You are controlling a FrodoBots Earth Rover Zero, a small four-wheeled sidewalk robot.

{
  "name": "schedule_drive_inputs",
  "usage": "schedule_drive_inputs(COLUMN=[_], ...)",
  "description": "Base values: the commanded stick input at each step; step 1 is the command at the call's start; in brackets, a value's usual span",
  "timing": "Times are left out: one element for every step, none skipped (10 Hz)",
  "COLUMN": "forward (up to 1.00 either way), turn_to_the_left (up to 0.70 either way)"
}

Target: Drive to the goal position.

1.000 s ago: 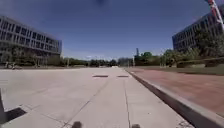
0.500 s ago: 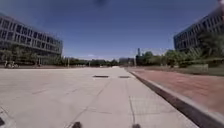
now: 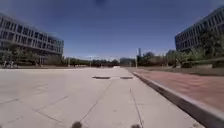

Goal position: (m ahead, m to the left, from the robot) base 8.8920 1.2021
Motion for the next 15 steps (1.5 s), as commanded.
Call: schedule_drive_inputs(forward=[0.85, 0.85, 0.85, 0.85, 0.85, 0.85, 0.85, 0.85, 0.85, 0.85, 0.85, 0.85, 0.85, 0.85, 0.85], turn_to_the_left=[0.01, 0.01, 0.01, 0.01, 0.01, 0.01, 0.01, 0.01, 0.01, 0.01, 0.01, 0.01, -0.2, -0.33, -0.33])
